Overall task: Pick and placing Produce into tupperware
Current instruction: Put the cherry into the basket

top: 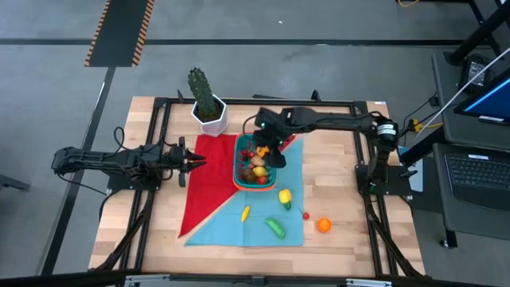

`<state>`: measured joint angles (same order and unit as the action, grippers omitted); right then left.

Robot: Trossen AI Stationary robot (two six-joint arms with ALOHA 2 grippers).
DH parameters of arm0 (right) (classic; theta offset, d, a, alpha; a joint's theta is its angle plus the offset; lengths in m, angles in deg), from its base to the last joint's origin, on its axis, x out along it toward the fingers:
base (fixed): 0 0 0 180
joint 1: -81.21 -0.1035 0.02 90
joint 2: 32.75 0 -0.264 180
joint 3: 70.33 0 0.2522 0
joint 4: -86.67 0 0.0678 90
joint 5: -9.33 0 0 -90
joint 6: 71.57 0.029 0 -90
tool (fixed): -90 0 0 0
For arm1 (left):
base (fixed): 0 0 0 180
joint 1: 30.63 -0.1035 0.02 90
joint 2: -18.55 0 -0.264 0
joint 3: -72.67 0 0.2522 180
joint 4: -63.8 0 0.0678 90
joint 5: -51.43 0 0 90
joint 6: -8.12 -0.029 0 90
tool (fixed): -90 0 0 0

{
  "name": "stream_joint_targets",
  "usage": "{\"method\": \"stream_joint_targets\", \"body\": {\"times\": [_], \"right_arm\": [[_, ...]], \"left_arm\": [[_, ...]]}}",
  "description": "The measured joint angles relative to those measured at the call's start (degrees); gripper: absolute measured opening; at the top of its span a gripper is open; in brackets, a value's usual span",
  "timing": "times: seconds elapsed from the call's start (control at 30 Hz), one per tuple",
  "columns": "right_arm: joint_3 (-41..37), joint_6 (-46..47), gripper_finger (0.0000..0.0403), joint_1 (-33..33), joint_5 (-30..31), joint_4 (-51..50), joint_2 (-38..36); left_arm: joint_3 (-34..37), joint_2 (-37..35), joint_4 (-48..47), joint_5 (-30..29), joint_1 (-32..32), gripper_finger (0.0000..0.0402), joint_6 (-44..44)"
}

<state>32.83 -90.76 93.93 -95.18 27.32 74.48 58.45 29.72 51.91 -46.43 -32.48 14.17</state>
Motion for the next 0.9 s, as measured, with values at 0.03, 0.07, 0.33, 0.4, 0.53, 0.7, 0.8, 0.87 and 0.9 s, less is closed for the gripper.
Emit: {"method": "stream_joint_targets", "body": {"times": [0.03,0.07,0.33,0.4,0.53,0.7,0.8,0.87,0.9], "right_arm": [[-1.1,0.6,0.0243,0.2,-1.1,0.3,-1.1],[-2.6,0.8,0.0243,0.4,-1.9,1.0,-2.3],[-21.8,7.0,0.0244,0.1,-2.1,17.9,-16.6],[-27.0,8.3,0.0244,-0.6,-2.2,23.1,-20.9],[-37.8,10.7,0.0244,-1.7,-2.3,32.5,-29.1],[-48.5,14.8,0.0244,-2.6,-2.3,40.4,-37.9],[-53.0,17.4,0.0244,-2.9,-2.3,40.9,-41.3],[-55.3,18.4,0.0244,-2.9,-2.2,41.6,-42.7],[-56.2,19.3,0.0244,-2.9,-2.2,41.6,-43.1]], "left_arm": [[0.0,0.0,0.0,0.0,0.0,0.0060,0.0],[0.0,0.1,0.0,0.0,0.0,0.0058,0.0],[0.0,0.1,0.0,0.0,0.0,0.0044,1.3],[0.0,0.1,0.0,0.0,0.0,0.0041,2.4],[0.0,0.1,0.0,0.0,0.0,0.0034,4.4],[0.0,0.1,0.0,0.0,0.0,0.0025,4.4],[0.0,0.1,0.0,0.0,0.0,0.0020,4.4],[0.0,0.1,0.0,0.0,0.0,0.0016,3.6],[0.0,0.1,0.0,0.0,0.0,0.0014,2.3]]}}
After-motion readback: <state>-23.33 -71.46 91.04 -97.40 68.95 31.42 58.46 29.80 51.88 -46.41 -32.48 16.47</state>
